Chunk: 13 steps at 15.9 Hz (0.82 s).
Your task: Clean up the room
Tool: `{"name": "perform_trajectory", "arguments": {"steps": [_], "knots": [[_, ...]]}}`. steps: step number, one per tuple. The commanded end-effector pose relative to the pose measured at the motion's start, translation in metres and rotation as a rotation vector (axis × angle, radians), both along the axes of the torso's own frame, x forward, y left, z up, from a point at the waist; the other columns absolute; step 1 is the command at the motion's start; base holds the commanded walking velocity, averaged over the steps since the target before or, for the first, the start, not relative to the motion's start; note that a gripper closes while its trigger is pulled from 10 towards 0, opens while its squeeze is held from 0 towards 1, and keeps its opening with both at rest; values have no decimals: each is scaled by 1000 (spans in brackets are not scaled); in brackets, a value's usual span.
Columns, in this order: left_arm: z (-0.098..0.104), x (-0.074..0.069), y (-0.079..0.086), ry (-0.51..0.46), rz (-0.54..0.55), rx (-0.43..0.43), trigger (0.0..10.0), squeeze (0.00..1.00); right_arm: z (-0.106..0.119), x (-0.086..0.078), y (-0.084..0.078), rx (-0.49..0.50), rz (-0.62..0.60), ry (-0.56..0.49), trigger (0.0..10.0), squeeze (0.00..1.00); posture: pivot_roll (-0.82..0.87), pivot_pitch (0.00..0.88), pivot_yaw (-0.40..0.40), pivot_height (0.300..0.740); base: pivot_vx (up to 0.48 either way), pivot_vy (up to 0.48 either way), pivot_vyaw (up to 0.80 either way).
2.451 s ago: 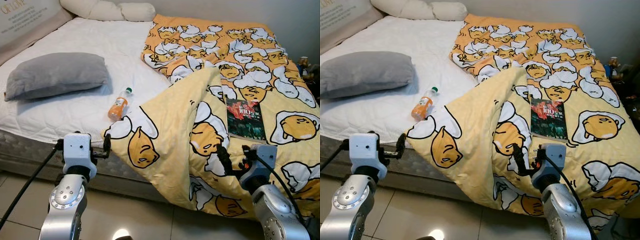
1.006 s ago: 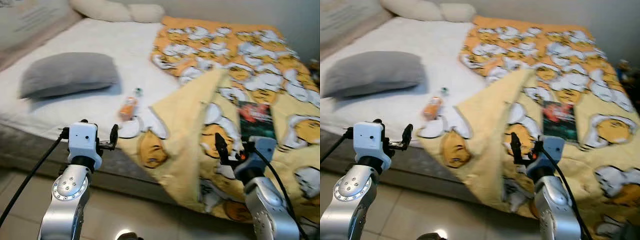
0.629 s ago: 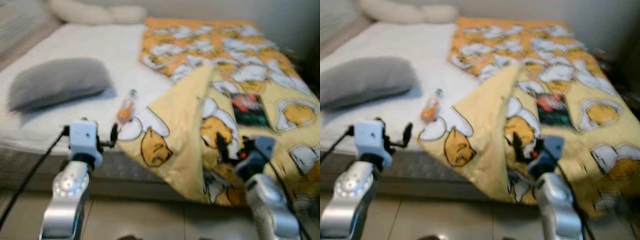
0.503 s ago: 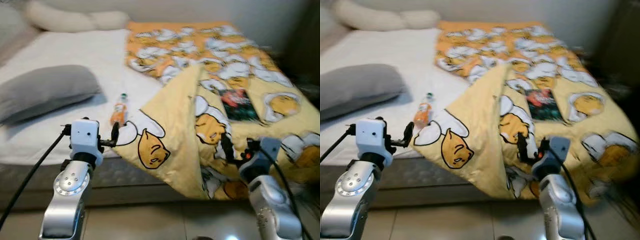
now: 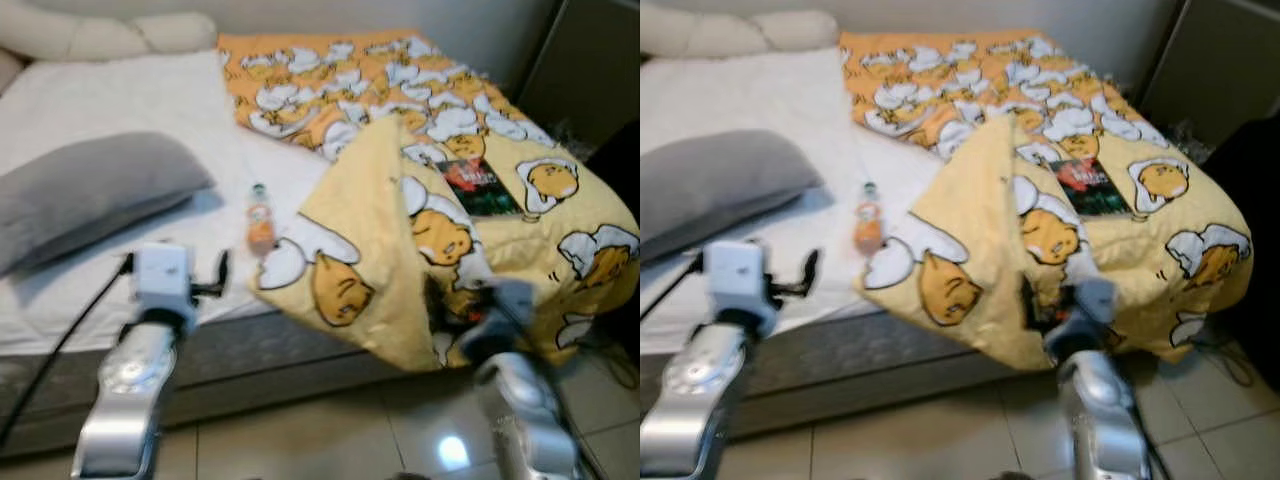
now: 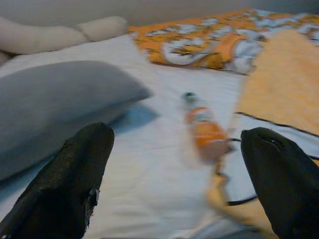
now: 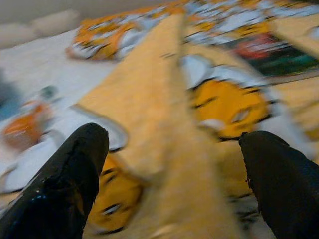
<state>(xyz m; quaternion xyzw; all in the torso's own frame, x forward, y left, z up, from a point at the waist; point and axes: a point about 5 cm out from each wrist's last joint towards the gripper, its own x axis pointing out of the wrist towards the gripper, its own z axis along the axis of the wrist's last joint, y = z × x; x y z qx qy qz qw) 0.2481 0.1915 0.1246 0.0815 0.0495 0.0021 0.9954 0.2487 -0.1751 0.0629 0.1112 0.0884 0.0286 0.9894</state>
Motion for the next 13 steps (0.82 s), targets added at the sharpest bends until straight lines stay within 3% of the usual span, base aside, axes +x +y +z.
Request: {"name": "perform_trajectory", "arguments": {"steps": [1, 9, 11, 13], "knots": [[1, 2, -5, -3, -11, -10, 10000, 0, 5, 3, -7, -23, -15, -21, 10000, 1000, -27, 3, 15, 740, 0, 439, 0], [0, 3, -11, -7, -38, -45, 10000, 0, 31, 6, -3, -54, 38, -68, 10000, 1000, -25, 4, 13, 740, 0, 0, 0], [-2, 4, -11, -2, -42, -47, 10000, 0, 39, 10, -4, -86, 61, -73, 10000, 1000, -27, 5, 13, 740, 278, 0, 0], [-4, 4, -12, 8, -43, -52, 10000, 0, 43, 13, -3, -88, 59, -66, 10000, 1000, -26, 4, 12, 740, 309, 0, 631]]}}
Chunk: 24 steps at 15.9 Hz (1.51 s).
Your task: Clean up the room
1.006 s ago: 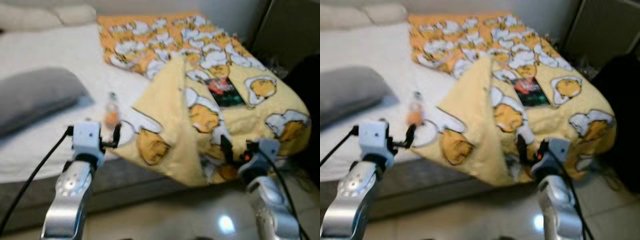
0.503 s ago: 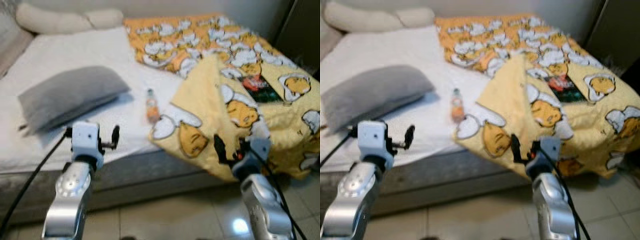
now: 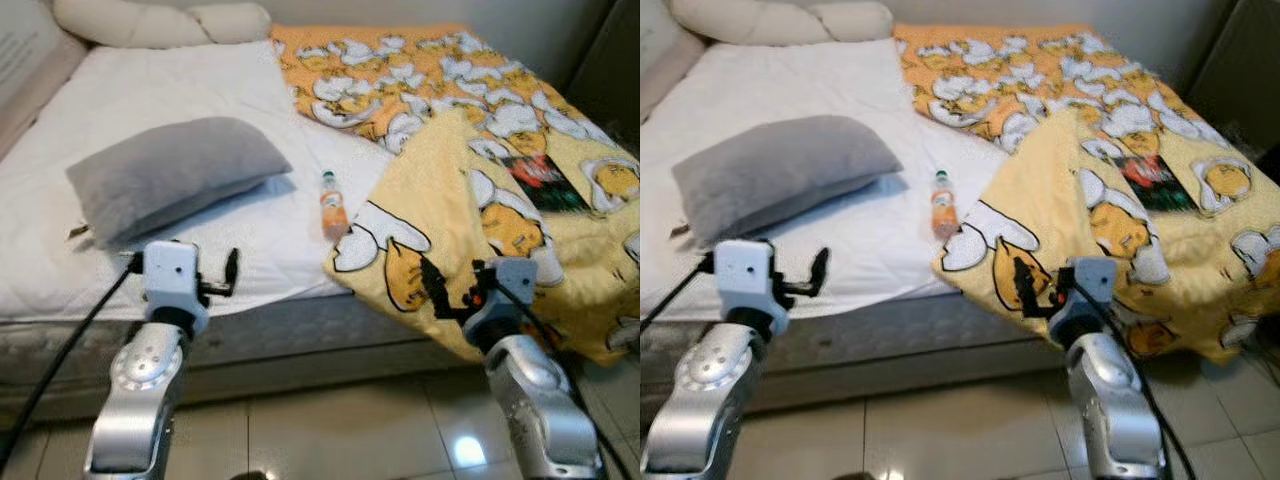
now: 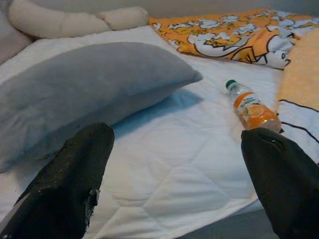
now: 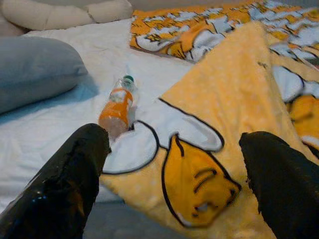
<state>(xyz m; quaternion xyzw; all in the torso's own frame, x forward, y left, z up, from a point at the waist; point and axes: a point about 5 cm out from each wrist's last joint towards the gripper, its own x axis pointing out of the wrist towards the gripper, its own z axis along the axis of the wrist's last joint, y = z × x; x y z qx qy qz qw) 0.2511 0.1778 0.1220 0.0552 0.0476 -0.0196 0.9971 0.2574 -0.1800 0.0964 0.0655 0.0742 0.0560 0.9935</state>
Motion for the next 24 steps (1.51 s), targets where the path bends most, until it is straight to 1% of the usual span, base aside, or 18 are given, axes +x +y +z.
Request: {"name": "perform_trajectory", "arguments": {"steps": [1, 6, 12, 14, 16, 18, 19, 20, 21, 22, 23, 24], "knots": [[-1, 1, 1, 9, -2, 2, 10000, 0, 10, 5, 2, -4, -3, -28, 10000, 1000, -26, 3, 12, 740, 326, 0, 669], [-1, 1, 1, 9, -7, -3, 10000, 0, 11, 13, 5, -26, -28, -14, 10000, 1000, -26, 0, 12, 740, 393, 0, 80], [-2, 0, -1, 13, -12, -4, 10000, 0, 11, 11, 6, -43, -30, -3, 10000, 1000, -25, 0, 12, 740, 412, 0, 0], [-2, 0, -2, 13, -15, -3, 10000, 0, 11, 9, 7, -52, 8, 4, 10000, 1000, -24, 0, 12, 740, 396, 0, 216], [-3, 1, -2, 14, -18, -1, 10000, 0, 1, 1, 7, -68, 31, 33, 10000, 1000, -24, 0, 12, 740, 396, 0, 800], [-2, 1, -2, 15, -24, 5, 10000, 0, -6, -3, 6, -34, 9, 65, 10000, 1000, -22, 0, 10, 740, 379, 0, 0], [-2, 1, -2, 18, -27, 6, 10000, 0, -7, -3, 6, -41, 23, 76, 10000, 1000, -20, 0, 9, 740, 326, 0, 0], [-3, 0, -4, 36, -62, 23, 10000, 0, -10, -3, 6, -50, 38, 94, 10000, 1000, -17, 0, 5, 740, 0, 0, 0], [-5, -1, -5, 55, -90, 33, 10000, 0, -13, -3, 6, -60, 45, 110, 10000, 1000, -18, 0, 8, 740, 0, 0, 0], [-7, -4, -4, 87, -127, 61, 10000, 0, -21, 3, 5, -109, 48, 155, 10000, 1000, -13, 0, 8, 740, 0, 0, 0], [-7, -4, -3, 87, -133, 69, 10000, 0, -23, 5, 4, -125, 44, 173, 10000, 1000, -13, 0, 8, 740, 0, 0, 0], [-6, -5, -2, 90, -149, 77, 10000, 0, -30, 9, 3, -163, 43, 224, 10000, 1000, -7, 3, 7, 740, 0, 0, 0]]}}
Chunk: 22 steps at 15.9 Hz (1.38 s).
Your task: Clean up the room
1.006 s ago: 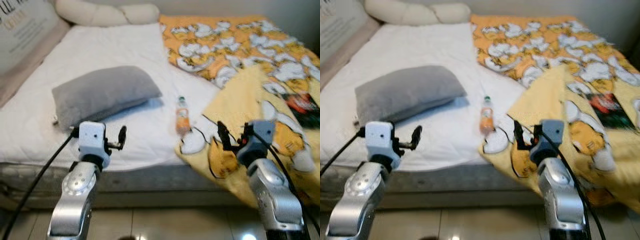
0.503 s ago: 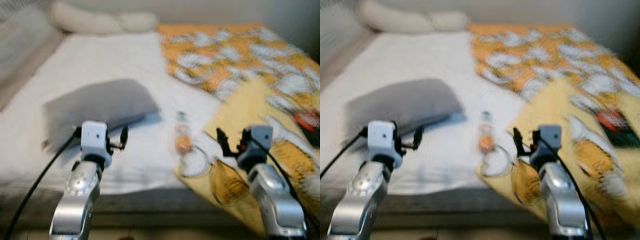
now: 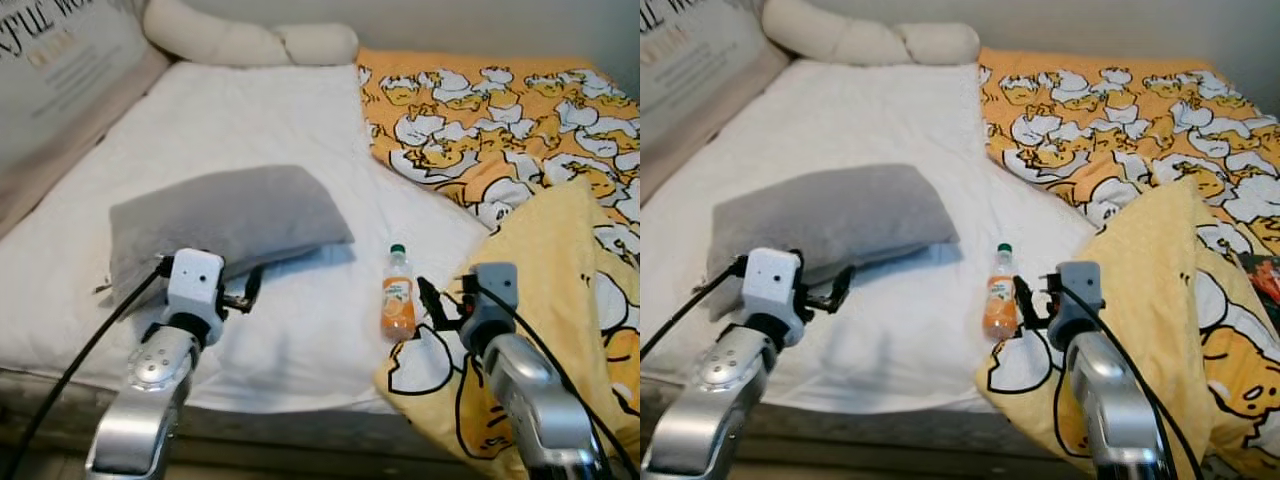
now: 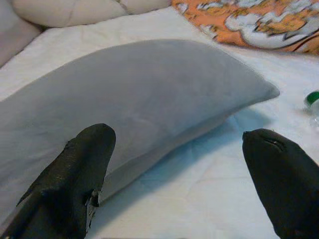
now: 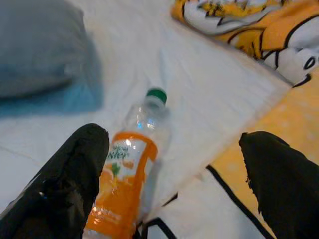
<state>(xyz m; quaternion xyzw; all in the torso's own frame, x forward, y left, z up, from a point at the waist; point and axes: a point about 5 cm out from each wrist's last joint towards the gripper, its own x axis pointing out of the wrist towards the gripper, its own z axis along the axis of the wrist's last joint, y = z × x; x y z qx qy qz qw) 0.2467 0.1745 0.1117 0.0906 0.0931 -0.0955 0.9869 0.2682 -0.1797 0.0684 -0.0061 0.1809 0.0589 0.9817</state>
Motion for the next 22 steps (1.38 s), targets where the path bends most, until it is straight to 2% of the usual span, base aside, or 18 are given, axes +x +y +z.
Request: {"name": "perform_trajectory", "arguments": {"steps": [1, 2, 3, 5, 7, 9, 10, 11, 15, 18, 19, 20, 21, 22], "knots": [[5, -1, 1, -9, -15, 12, 10000, 0, -7, 3, 0, -22, -5, 49, 10000, 1000, -1, 7, 2, 740, 0, 0, 0], [8, -3, 3, -2, -54, 28, 10000, 0, -17, 18, -6, -27, -48, 110, 10000, 1000, 11, 15, -1, 740, 0, 0, 0], [10, -4, 5, 17, -70, 30, 10000, 0, -19, 27, -6, -19, -52, 127, 10000, 1000, 14, 20, 4, 740, 0, 0, 0], [12, -6, 4, 50, -131, 43, 10000, 0, -20, 42, -3, -15, -19, 145, 10000, 1000, 30, 37, -4, 740, 0, 0, 0], [11, -7, -1, 97, -249, 83, 10000, 0, -22, 56, 3, -5, 9, 179, 10000, 1000, 47, 61, -4, 740, 0, 0, 0], [12, -9, -3, 130, -319, 91, 10000, 0, -24, 64, 8, 18, 21, 208, 10000, 1000, 57, 79, 0, 740, 0, 0, 0], [15, -14, -6, 174, -415, 109, 10000, 0, -26, 69, 13, -2, 39, 243, 10000, 867, 82, 118, 3, 740, 0, 0, 0], [15, -17, -5, 191, -436, 116, 10000, 0, -28, 69, 16, -9, 43, 257, 10000, 0, 93, 136, 4, 740, 0, 0, 0], [18, -36, 5, 277, -483, 157, 10000, 0, -40, 64, 33, -3, 42, 318, 10000, 0, 155, 220, 31, 740, 0, 0, 0], [19, -45, 2, 310, -521, 156, 10000, 0, -48, 59, 33, -38, 24, 345, 10000, 0, 170, 241, 32, 740, 0, 0, 0], [19, -45, 2, 310, -519, 153, 10000, 0, -48, 59, 32, -36, 13, 344, 8863, 0, 167, 239, 31, 740, 0, 0, 0], [19, -45, 1, 313, -518, 150, 10000, 0, -48, 59, 31, -24, -2, 340, 3020, 0, 163, 234, 31, 740, 0, 0, 0], [18, -46, 0, 316, -519, 145, 10000, 0, -47, 60, 30, -8, -14, 332, 706, 0, 159, 227, 31, 740, 0, 0, 0], [18, -47, -2, 320, -523, 136, 10000, 0, -46, 60, 29, 9, -25, 326, 0, 0, 153, 222, 29, 740, 0, 0, 0]]}}
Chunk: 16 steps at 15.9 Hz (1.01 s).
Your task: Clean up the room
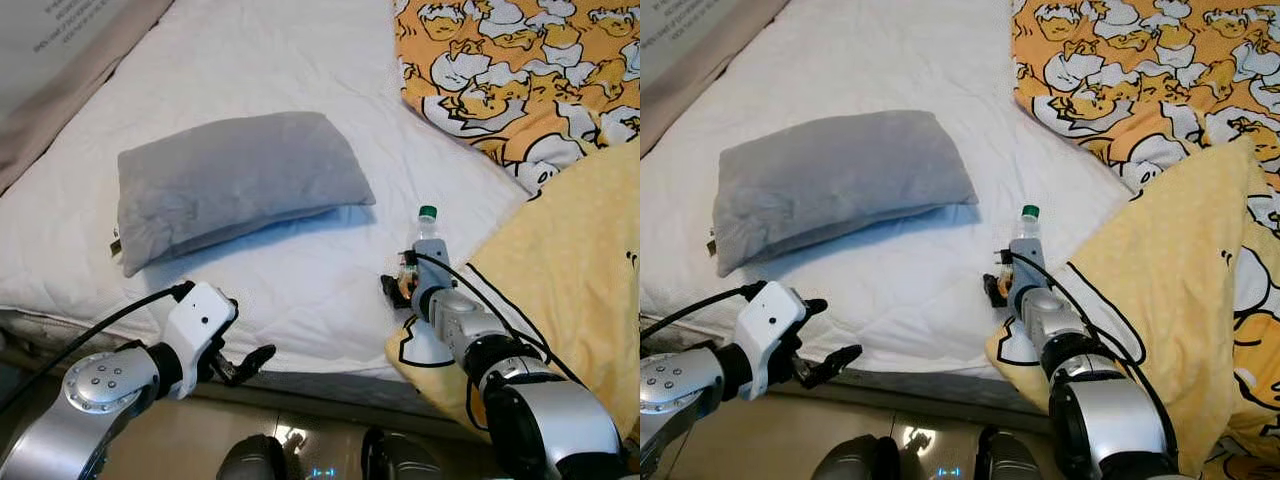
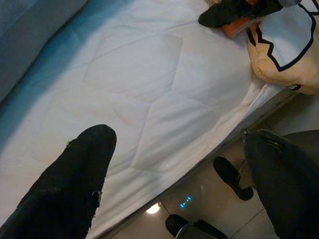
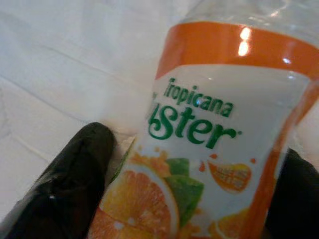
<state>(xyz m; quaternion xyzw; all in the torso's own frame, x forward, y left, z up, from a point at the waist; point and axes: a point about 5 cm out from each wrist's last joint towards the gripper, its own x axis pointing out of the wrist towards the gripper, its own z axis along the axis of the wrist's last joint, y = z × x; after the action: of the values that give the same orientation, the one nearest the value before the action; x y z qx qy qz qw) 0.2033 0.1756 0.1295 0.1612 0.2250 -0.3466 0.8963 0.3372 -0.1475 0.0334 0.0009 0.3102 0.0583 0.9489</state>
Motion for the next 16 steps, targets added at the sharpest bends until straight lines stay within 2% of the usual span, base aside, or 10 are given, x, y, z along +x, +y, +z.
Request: {"name": "perform_trajectory", "arguments": {"steps": [1, 3, 5, 7, 9, 11, 12, 14, 15, 16], "knots": [[-1, -4, -4, 13, -17, -7, 10000, 0, -11, -8, -4, 14, -28, 57, 0, 0, 146, 215, 28, 740, 0, 0, 0], [-5, -5, -6, 25, -21, -16, 10000, 0, -9, -7, -7, 12, -35, 50, 0, 0, 133, 183, 21, 740, 0, 0, 0], [-8, -3, -7, 27, -16, -21, 10000, 0, -7, -6, -10, -31, -30, 41, 0, 0, 118, 150, 17, 740, 0, 0, 0], [-10, 0, -7, 24, 0, -27, 10000, 0, -3, -3, -9, 26, -43, 18, 0, 0, 110, 128, 16, 740, 0, 0, 0], [-14, 2, -9, 10, 36, -52, 10000, 0, 4, 2, -13, 99, -76, -59, 0, 0, 88, 72, 16, 740, 0, 0, 0], [-15, 9, -12, -21, 86, -85, 10000, 0, 13, 5, -27, 132, -110, -150, 0, 0, 61, 11, 23, 740, 0, 0, 0], [-14, 11, -12, -29, 97, -90, 10000, 0, 16, 6, -31, 137, -116, -175, 0, 0, 61, 11, 23, 740, 0, 0, 0], [-13, 18, -12, -71, 140, -98, 10000, 0, 28, 10, -37, 220, -148, -271, 0, 0, 40, 0, 33, 740, 0, 0, 0], [-12, 25, -12, -113, 203, -109, 10000, 0, 39, 7, -42, 251, -154, -367, 2235, 0, 28, 0, 37, 740, 0, 0, 0], [-11, 30, -15, -158, 265, -132, 10000, 0, 46, -5, -45, 251, -139, -431, 10000, 0, 12, 0, 40, 740, 0, 0, 0]]}}
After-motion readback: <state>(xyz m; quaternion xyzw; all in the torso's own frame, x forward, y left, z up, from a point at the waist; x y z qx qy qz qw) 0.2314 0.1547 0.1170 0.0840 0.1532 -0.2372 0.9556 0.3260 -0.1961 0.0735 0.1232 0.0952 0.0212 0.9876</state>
